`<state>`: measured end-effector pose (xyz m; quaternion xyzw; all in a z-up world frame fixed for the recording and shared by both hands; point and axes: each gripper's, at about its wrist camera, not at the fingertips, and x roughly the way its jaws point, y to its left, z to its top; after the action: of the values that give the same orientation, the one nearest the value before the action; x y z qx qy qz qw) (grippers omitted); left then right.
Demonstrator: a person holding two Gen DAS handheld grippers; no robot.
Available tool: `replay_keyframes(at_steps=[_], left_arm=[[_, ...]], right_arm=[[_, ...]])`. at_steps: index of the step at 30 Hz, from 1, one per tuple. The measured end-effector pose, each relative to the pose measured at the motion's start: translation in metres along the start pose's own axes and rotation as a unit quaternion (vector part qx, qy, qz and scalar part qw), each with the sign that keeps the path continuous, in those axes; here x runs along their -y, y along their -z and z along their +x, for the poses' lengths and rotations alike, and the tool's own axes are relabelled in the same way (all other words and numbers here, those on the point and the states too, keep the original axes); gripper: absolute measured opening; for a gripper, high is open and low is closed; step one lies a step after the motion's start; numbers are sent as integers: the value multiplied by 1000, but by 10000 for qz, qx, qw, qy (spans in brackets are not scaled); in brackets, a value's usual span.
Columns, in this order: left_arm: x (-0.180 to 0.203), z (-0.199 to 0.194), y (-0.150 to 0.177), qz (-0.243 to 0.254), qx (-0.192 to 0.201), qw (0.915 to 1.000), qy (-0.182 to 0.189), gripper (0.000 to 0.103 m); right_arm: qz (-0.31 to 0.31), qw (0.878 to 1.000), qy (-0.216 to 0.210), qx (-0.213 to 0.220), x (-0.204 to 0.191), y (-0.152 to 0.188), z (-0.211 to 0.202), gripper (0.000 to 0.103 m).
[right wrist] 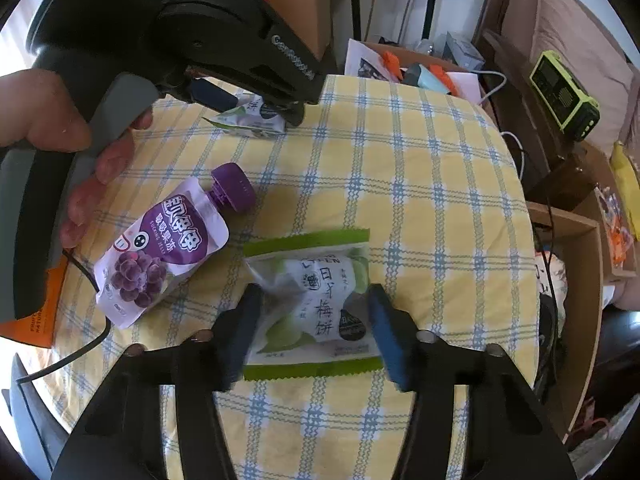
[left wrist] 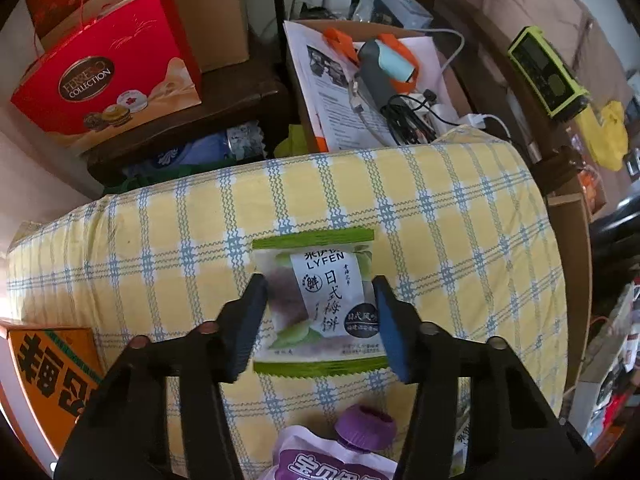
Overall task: Organize objects
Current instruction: 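Grasp the green-white LYFEN cake packet with the left gripper and lift it, then carry the LYFEN packet with the left gripper into the orange box and release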
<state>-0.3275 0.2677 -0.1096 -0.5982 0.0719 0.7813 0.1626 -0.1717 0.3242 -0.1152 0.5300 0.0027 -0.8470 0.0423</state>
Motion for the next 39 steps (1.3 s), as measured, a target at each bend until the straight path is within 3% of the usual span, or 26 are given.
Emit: replay_keyframes(at_steps=[10,23,31,39], left_arm=[[-6,-24,12,-22,114,9993,345,39],[-20,-124,57,92,701,9956,620,39],[-37,-177,88,125,998,9935,541,39],[-83,-221,125,-1,1271,9917,209,39]], right_arm=[[274,9995,-78,169,14,-7,-20,50],[397,9984,-147,380,4,-12,-70,50],[388,9978,-190,499,-15,-15,-103,51],[161,9973,-375,615,-55,-28,-132,51]])
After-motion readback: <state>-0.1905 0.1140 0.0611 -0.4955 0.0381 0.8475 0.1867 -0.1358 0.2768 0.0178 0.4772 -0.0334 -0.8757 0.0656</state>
